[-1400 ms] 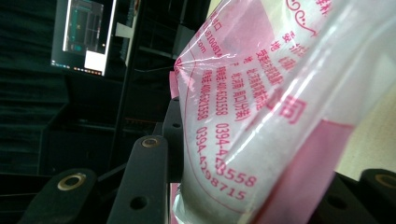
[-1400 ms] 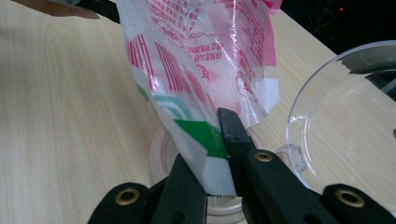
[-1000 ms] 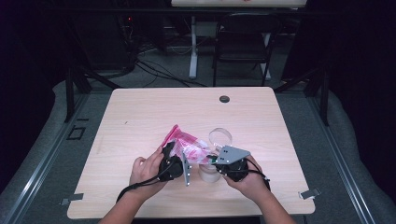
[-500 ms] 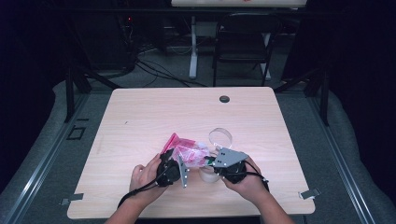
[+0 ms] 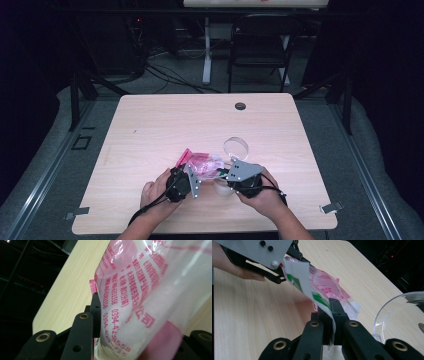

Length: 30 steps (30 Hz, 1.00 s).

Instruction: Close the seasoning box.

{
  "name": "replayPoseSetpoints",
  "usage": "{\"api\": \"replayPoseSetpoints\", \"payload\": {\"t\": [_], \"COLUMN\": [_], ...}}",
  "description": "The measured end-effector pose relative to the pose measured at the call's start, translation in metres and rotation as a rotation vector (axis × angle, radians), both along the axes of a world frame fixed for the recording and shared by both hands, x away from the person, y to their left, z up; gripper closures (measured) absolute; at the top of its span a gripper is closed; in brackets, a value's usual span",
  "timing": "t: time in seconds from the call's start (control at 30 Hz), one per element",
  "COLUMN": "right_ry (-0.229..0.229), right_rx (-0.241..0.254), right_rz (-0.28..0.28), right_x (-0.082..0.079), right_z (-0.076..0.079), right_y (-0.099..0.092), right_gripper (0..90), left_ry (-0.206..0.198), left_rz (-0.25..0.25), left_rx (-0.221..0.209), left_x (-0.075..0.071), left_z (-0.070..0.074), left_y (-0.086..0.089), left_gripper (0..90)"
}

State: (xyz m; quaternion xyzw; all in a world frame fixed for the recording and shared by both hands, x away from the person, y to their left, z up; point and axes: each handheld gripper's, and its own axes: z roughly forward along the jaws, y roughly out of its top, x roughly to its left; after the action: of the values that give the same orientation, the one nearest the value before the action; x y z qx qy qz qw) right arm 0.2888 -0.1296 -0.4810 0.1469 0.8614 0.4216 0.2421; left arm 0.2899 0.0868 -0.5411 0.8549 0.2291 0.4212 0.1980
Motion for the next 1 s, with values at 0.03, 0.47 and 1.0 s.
{"api": "replayPoseSetpoints", "payload": {"t": [0.03,0.47,1.0], "right_ry": [0.000,-0.005,-0.010], "right_rx": [0.000,-0.007,-0.005], "right_rz": [0.001,0.008,0.011], "right_x": [0.000,-0.002,-0.003], "right_z": [0.000,-0.001,-0.001], "right_y": [0.000,0.004,0.008], "right_gripper": [89.2,88.7,82.5], "left_ry": [0.006,0.086,0.140], "left_rz": [0.000,0.011,-0.003], "left_rx": [-0.009,-0.098,-0.151], "left_x": [0.000,0.003,0.007], "left_z": [-0.001,-0.008,-0.014], "left_y": [0.000,0.004,0.005], "left_gripper": [71.3,71.5,72.3]}}
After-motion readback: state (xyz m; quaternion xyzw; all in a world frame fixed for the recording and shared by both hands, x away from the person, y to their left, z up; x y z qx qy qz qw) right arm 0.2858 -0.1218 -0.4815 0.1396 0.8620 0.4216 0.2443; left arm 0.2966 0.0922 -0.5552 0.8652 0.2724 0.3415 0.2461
